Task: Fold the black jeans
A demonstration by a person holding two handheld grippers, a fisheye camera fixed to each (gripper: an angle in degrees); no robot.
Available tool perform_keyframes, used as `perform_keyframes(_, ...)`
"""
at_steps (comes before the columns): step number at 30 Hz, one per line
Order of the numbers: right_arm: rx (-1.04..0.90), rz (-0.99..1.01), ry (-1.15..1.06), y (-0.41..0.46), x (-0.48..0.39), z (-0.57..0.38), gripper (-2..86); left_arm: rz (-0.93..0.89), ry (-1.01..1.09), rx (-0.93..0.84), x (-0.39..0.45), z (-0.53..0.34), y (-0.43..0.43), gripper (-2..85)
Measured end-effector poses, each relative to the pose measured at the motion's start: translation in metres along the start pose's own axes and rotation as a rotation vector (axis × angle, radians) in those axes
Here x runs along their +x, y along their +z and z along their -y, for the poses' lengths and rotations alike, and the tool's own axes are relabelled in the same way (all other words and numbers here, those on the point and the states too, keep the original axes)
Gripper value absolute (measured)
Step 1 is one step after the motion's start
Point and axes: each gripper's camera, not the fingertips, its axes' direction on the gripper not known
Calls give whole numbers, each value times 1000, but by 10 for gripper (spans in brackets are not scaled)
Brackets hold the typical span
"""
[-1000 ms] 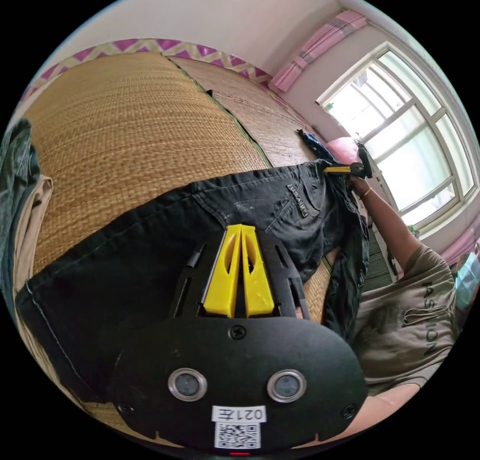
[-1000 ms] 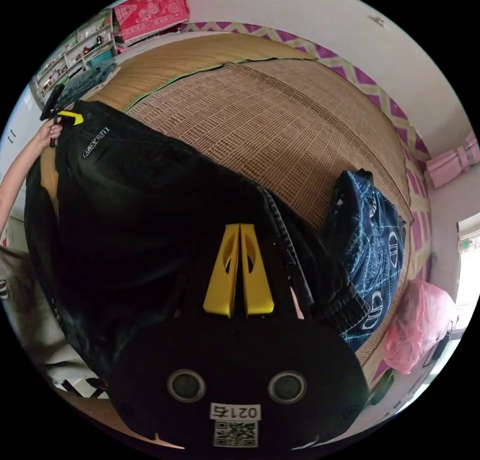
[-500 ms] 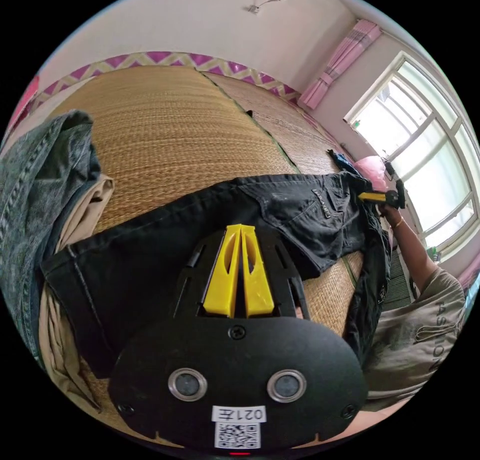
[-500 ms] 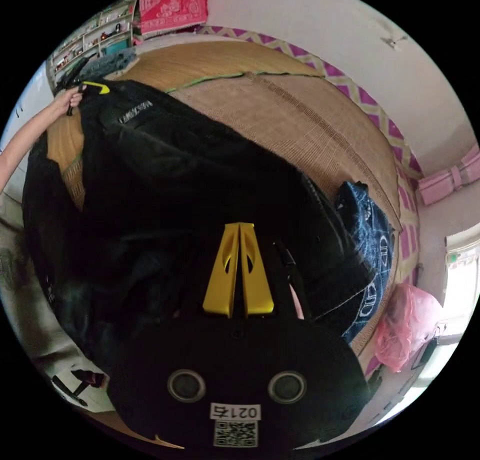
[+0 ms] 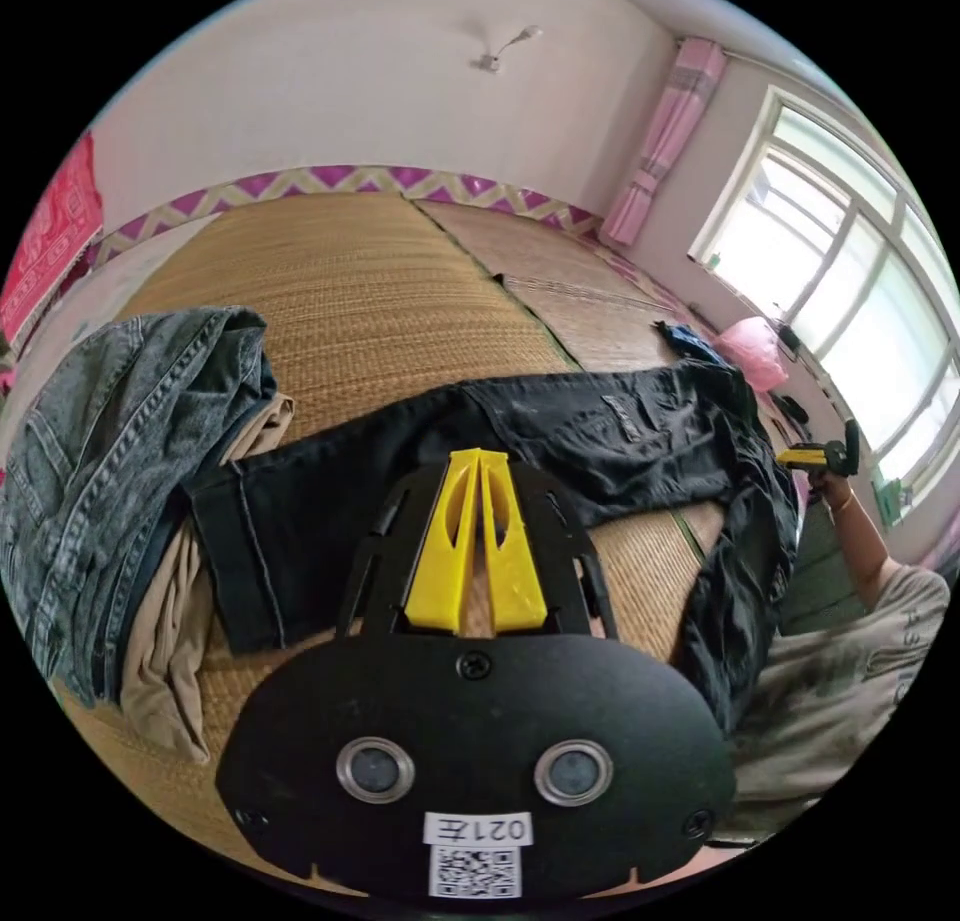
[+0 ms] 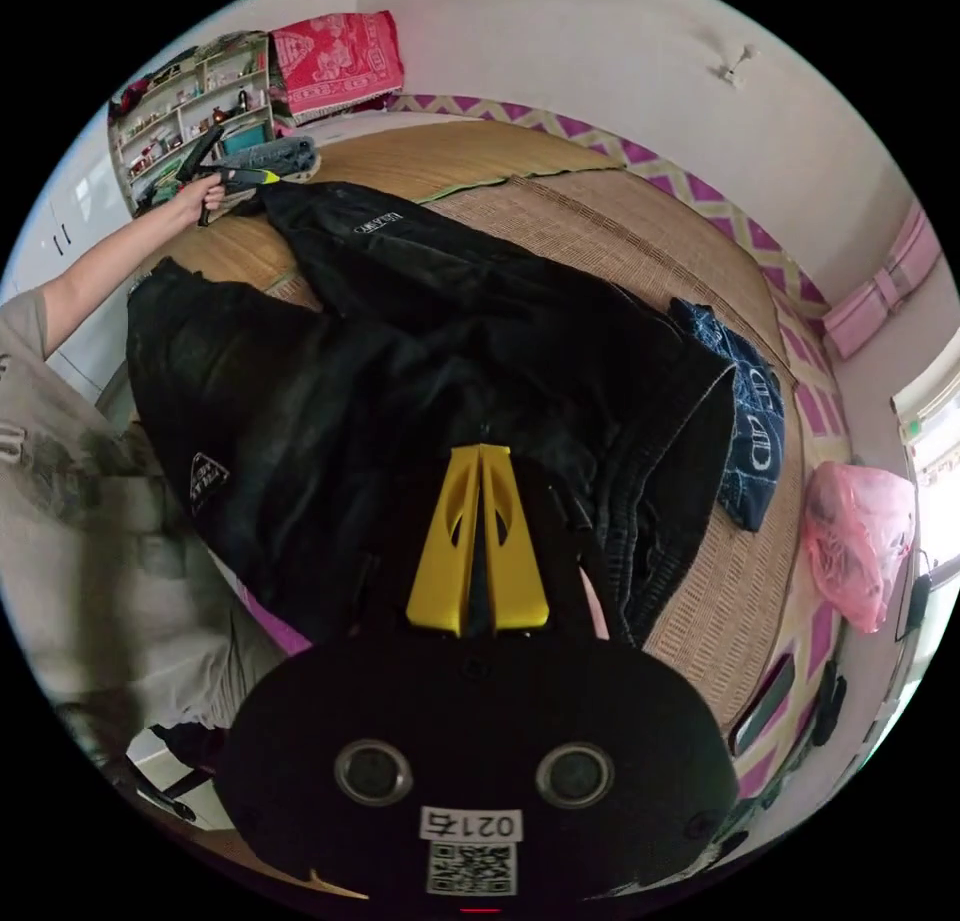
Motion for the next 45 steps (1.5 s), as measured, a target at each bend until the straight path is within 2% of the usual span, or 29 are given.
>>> perform_keyframes(3, -17, -47, -11, -1, -37, -63, -8, 40, -4, -66, 20, -58, -30, -9)
perform_keyframes(5, -152, -111, -5, 39, -54, -114, -8, 19, -45, -117, 22, -97, -37, -9)
perform_keyframes(7, 12, -90, 61, 35, -56, -154, -8, -53, -92, -136, 27, -145, -49, -9)
perform_keyframes(9, 1, -38, 110, 36, -53, -173, -8, -98, -112, -136, 37, -177, -60, -9)
perform_keyframes(15, -81, -74, 85, 51, -83, -210, -7, -134, -96, -167, 87, -268, -90, -9)
perform_keyframes(17, -17, -53, 193, 45, -83, -235, -4, -131, -121, -98, 94, -300, -110, -8)
perform_keyframes(22, 345, 182, 632, 12, -62, -355, 22, -269, -399, 350, 82, -443, -195, 16)
perform_keyframes(28, 449, 287, 902, 49, -96, -480, 79, -340, -788, 613, 75, -600, -211, 83)
perform_keyframes(34, 542, 381, 1109, 109, -149, -544, 81, -368, -990, 645, 83, -662, -180, 124)
perform_keyframes(38, 546, 412, 1209, 149, -183, -565, 78, -392, -1022, 659, 82, -674, -167, 126)
perform_keyframes(45, 561, 454, 1240, 187, -223, -572, 76, -378, -1036, 618, 81, -695, -168, 114)
